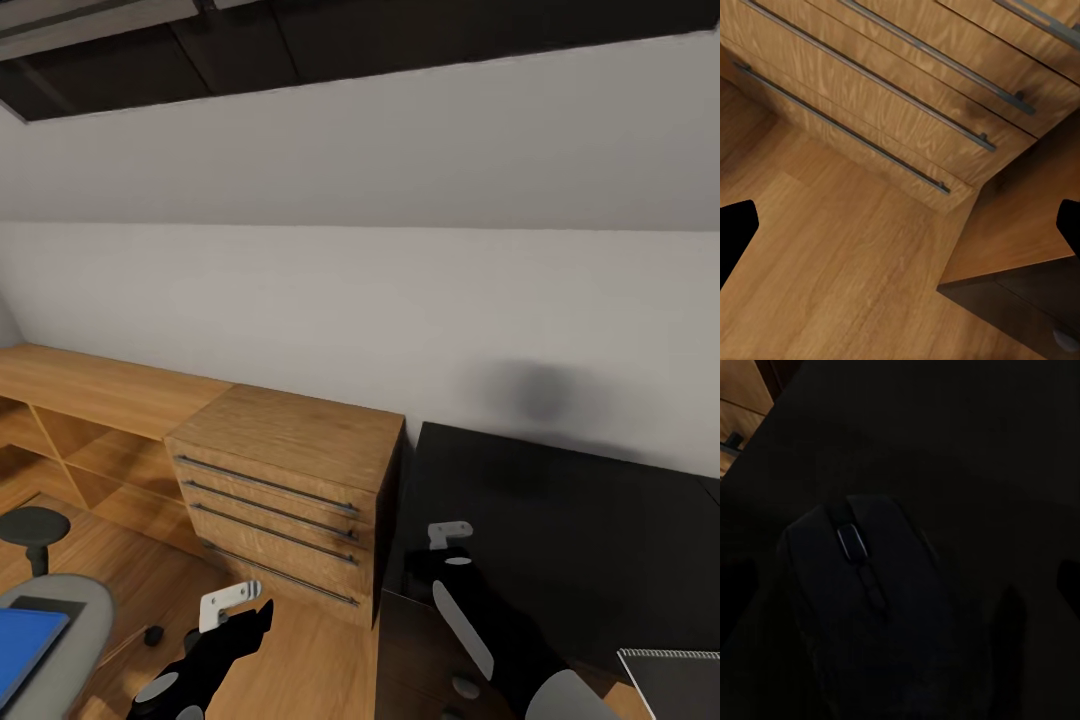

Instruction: In the bedroom, organize the workspace by keeping the computer under the desk, ensuring the monitor is on the desk, placing the keyboard on the desk next to the monitor, placing the mouse on the desk next to the keyboard, moving the folder from the swivel chair onto the desk next to the mouse, stacking the notebook on top of the folder with the pen on top of the notebook, and positioning the swivel chair next to the desk.

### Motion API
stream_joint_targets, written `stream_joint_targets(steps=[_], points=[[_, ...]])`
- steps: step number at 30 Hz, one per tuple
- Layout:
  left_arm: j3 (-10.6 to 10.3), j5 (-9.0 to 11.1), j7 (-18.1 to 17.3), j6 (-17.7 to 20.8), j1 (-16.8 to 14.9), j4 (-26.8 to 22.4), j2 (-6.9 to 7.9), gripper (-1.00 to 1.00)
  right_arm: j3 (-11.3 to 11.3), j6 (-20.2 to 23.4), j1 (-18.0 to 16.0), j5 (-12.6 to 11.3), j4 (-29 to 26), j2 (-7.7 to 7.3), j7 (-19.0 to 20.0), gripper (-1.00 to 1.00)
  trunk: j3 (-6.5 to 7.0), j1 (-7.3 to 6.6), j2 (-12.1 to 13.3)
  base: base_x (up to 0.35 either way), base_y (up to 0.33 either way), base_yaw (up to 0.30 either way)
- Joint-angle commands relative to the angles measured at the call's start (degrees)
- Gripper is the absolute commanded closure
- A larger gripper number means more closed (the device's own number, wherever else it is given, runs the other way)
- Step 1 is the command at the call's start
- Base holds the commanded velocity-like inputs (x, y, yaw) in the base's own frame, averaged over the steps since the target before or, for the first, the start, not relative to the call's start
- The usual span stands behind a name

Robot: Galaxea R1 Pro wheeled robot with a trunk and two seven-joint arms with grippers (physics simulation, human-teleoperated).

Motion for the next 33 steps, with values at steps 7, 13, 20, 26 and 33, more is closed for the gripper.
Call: stream_joint_targets(steps=[7,13,20,26,33], points=[[-0.1,0.5,0.5,0.1,0.0,-0.1,0.05,-1.0,0.2,0.2,-0.1,-0.6,-0.1,-0.03,-0.6,-1.0,-0.05,0.0,0.0,0.0,0.0,0.0],[-0.1,0.5,0.5,0.1,0.0,-0.1,0.05,-1.0,0.2,0.2,-0.1,-0.6,-0.1,-0.03,-0.6,-1.0,-0.05,0.0,0.0,0.0,0.0,0.0],[-0.1,0.5,0.5,0.1,0.0,-0.1,0.05,-1.0,0.3,0.2,-0.1,-0.7,0.0,-0.03,-0.6,-1.0,-0.05,0.0,0.0,0.0,0.0,0.0],[0.0,0.5,0.5,0.1,0.0,-0.1,0.05,-1.0,0.3,0.2,-0.1,-0.7,0.4,-0.03,-0.6,-1.0,-0.05,0.0,0.0,0.0,0.0,0.0],[0.0,0.5,0.5,0.1,0.0,-0.1,0.05,-1.0,0.3,0.2,-0.1,-0.7,0.7,-0.03,-0.6,-1.0,-0.05,0.0,0.0,0.0,0.0,0.0]])
